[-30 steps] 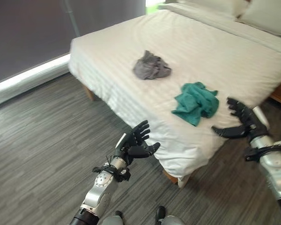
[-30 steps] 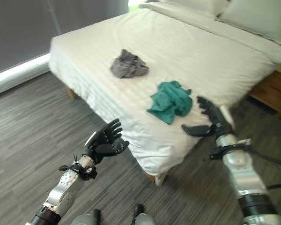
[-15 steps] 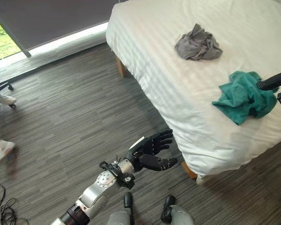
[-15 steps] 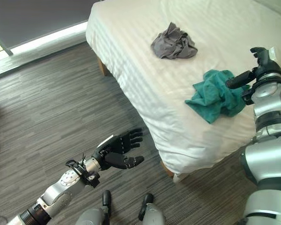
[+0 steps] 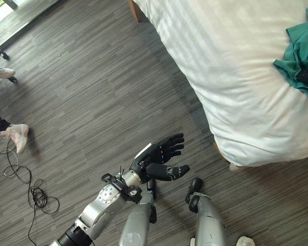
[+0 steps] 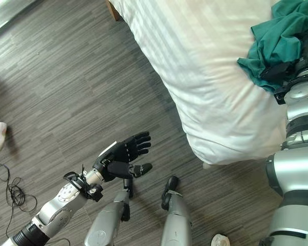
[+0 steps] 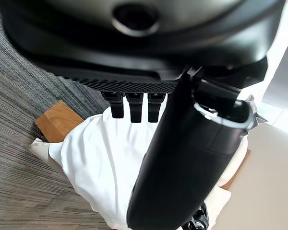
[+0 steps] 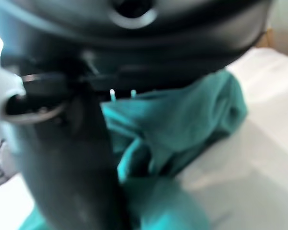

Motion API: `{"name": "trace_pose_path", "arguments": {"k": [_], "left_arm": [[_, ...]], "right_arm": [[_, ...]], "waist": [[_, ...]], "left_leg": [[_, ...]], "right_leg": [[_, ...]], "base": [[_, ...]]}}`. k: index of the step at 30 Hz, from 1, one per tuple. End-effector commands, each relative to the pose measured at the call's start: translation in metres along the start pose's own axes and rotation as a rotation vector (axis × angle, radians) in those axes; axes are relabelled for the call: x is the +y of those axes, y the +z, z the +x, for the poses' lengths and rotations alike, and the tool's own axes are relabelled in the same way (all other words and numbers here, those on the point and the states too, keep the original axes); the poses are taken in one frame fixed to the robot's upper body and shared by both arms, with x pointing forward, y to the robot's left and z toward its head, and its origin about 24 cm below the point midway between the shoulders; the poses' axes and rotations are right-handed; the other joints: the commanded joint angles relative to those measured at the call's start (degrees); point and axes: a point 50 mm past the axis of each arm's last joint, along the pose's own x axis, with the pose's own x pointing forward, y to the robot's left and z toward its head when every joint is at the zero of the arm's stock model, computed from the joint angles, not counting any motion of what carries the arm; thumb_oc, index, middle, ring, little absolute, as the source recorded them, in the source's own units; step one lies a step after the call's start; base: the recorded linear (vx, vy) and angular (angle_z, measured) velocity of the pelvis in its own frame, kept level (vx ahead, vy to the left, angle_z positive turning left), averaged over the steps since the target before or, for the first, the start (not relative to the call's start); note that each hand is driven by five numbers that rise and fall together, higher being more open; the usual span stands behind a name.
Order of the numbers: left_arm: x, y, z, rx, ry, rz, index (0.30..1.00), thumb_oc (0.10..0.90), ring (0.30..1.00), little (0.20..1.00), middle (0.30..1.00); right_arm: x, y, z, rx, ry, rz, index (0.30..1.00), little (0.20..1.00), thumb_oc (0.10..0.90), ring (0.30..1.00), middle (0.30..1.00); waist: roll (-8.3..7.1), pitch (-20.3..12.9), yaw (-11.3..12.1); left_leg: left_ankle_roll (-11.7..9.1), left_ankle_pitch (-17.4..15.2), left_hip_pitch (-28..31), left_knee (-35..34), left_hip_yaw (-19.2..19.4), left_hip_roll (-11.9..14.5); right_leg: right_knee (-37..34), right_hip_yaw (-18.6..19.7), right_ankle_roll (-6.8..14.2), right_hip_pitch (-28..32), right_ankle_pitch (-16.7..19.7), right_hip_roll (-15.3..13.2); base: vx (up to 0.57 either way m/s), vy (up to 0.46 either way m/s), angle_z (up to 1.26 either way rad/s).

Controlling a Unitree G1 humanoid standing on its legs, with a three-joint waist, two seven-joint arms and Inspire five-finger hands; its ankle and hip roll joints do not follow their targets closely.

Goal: Pick up bed clothes into laundry basket.

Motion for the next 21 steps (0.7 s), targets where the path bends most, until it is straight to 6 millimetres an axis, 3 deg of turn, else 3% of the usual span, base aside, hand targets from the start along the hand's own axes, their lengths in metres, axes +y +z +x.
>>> {"name": "trace_pose_path", "arguments": {"k": [1,4,6,8,11,13,14,15,16,17,21], "left_arm": [[-0.03,0.049,0.008,-0.28,-0.137,0.036,0.9,0.8,0.9,0.9,0.9],[-0.03,0.051,0.012,-0.283,-0.145,0.052,0.9,0.8,0.9,0.9,0.9],[-0.027,0.056,0.016,-0.3,-0.135,0.065,0.9,0.8,0.9,0.9,0.9],[-0.026,0.057,0.016,-0.306,-0.128,0.064,0.9,0.8,0.9,0.9,0.9],[-0.02,0.057,0.012,-0.31,-0.101,0.058,0.9,0.8,0.9,0.9,0.9],[-0.015,0.055,0.01,-0.302,-0.081,0.046,0.9,0.8,0.9,0.9,0.9],[-0.015,0.054,0.01,-0.295,-0.086,0.05,0.9,0.8,0.9,0.9,0.9],[-0.011,0.052,0.009,-0.29,-0.063,0.042,0.9,0.8,0.9,0.9,0.9],[-0.007,0.046,0.007,-0.268,-0.048,0.032,0.9,0.8,0.9,0.9,0.9],[-0.002,0.045,0.006,-0.269,-0.02,0.028,0.9,0.8,0.9,0.9,0.9],[0.018,0.031,-0.001,-0.261,0.118,-0.065,0.9,0.8,0.9,0.9,0.9]], "right_arm": [[-0.003,-0.015,-0.001,0.063,0.002,-0.087,0.3,0.3,0.4,0.3,0.3],[-0.001,-0.006,-0.001,0.021,0.002,-0.078,0.3,0.3,0.4,0.3,0.3],[-0.003,0.021,0.0,-0.111,-0.011,0.065,0.3,0.3,0.4,0.3,0.3],[-0.004,0.029,-0.002,-0.17,-0.01,0.107,0.3,0.3,0.4,0.3,0.3],[-0.013,0.062,-0.02,-0.415,-0.014,0.258,0.3,0.3,0.4,0.3,0.3],[-0.02,0.07,-0.038,-0.551,-0.018,0.297,0.3,0.3,0.4,0.3,0.3],[-0.02,0.065,-0.039,-0.542,-0.021,0.299,0.3,0.3,0.4,0.3,0.3],[-0.026,0.07,-0.048,-0.602,-0.023,0.358,0.3,0.3,0.4,0.3,0.3],[-0.029,0.054,-0.059,-0.62,-0.031,0.414,0.3,0.3,0.4,0.3,0.3],[-0.029,0.051,-0.067,-0.643,-0.015,0.451,0.3,0.3,0.4,0.3,0.3],[-0.009,0.008,-0.104,-0.605,0.03,0.597,0.3,0.3,0.4,0.3,0.3]], "waist": [[-0.79,3.4,0.8],[-1.34,3.5,0.1],[-2.47,3.3,-1.5],[-2.87,3.2,-2.1],[-4.61,2.2,-4.1],[-5.31,1.1,-5.6],[-5.55,1.0,-5.2],[-5.85,0.0,-6.4],[-6.43,-1.9,-6.9],[-6.73,-2.9,-7.9],[-8.75,-7.9,-9.3]], "left_leg": [[-4.5,1.5,0.6,-3.6,-1.8,2.1],[-4.6,1.3,1.3,-3.7,-0.8,2.3],[-4.8,0.5,3.1,-3.5,-0.1,2.4],[-4.8,0.3,3.6,-3.5,0.1,2.5],[-4.9,0.0,5.4,-3.5,0.9,2.9],[-4.9,-1.0,7.2,-3.4,1.3,3.3],[-4.9,-0.6,7.1,-3.5,1.3,3.3],[-4.9,-1.5,8.2,-3.4,1.5,3.5],[-4.7,-1.7,10.1,-3.4,1.7,3.8],[-4.7,-2.1,11.1,-3.3,2.1,4.0],[-4.5,-3.9,16.1,-3.2,3.1,4.8]], "right_leg": [[-19.8,6.5,6.2,8.8,9.4,1.1],[-20.2,7.2,6.2,9.2,9.7,1.4],[-20.4,7.8,6.2,10.4,9.2,1.8],[-20.5,8.0,6.2,10.8,9.2,1.9],[-21.4,8.3,6.3,12.6,9.4,2.2],[-21.7,8.5,6.5,14.2,8.8,2.3],[-21.9,8.4,6.4,14.2,9.3,2.3],[-22.1,8.5,6.6,15.6,8.7,2.3],[-23.1,8.1,6.6,17.8,9.0,2.5],[-23.5,8.2,6.7,18.9,9.0,2.7],[-25.8,8.2,6.9,24.3,9.1,3.8]], "base": [[0.0,0.0,0.0],[0.03,0.011,-0.09],[0.05,0.011,-0.14],[0.02,-0.004,-0.16],[0.06,-0.003,-0.18],[0.08,0.004,-0.19],[0.09,-0.002,-0.23],[0.09,0.01,-0.21],[0.15,0.018,-0.08],[0.14,0.033,-0.03],[0.1,0.017,-0.03]]}}
